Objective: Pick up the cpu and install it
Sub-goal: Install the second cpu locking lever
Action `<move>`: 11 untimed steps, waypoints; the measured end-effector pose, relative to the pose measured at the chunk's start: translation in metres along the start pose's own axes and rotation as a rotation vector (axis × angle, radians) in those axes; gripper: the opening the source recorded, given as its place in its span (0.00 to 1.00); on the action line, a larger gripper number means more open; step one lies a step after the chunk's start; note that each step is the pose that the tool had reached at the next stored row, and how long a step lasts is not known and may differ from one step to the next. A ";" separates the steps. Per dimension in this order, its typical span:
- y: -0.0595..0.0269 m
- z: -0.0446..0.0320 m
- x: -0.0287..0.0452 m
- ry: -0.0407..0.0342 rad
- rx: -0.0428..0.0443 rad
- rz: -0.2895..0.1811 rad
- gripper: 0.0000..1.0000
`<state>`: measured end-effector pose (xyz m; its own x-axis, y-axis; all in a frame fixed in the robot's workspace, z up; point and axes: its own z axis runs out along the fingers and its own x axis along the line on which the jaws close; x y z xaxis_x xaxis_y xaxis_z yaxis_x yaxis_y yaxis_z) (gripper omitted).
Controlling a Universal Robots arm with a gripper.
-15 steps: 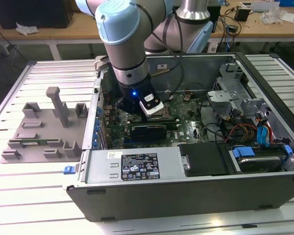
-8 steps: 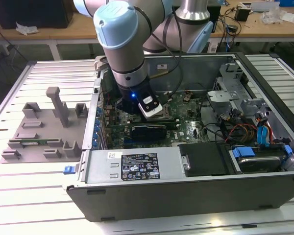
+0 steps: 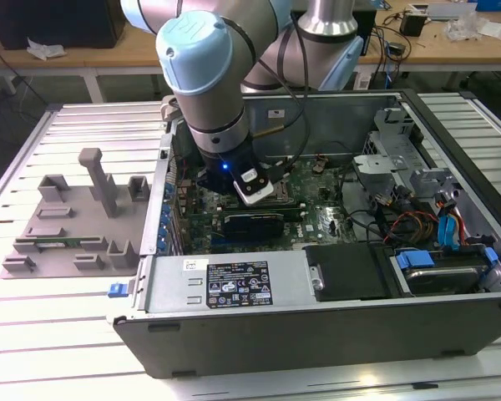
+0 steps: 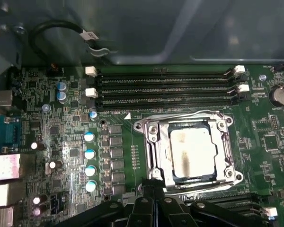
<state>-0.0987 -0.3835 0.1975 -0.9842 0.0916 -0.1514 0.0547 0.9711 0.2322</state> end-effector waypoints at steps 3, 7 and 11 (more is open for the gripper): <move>-0.0003 0.0012 0.0006 0.0000 -0.0083 0.001 0.11; 0.0005 -0.0025 0.0000 0.0003 -0.0074 0.001 0.11; 0.0048 -0.0198 -0.0035 0.0005 -0.0019 0.000 0.11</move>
<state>-0.0983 -0.3835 0.2182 -0.9843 0.0919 -0.1509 0.0547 0.9707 0.2341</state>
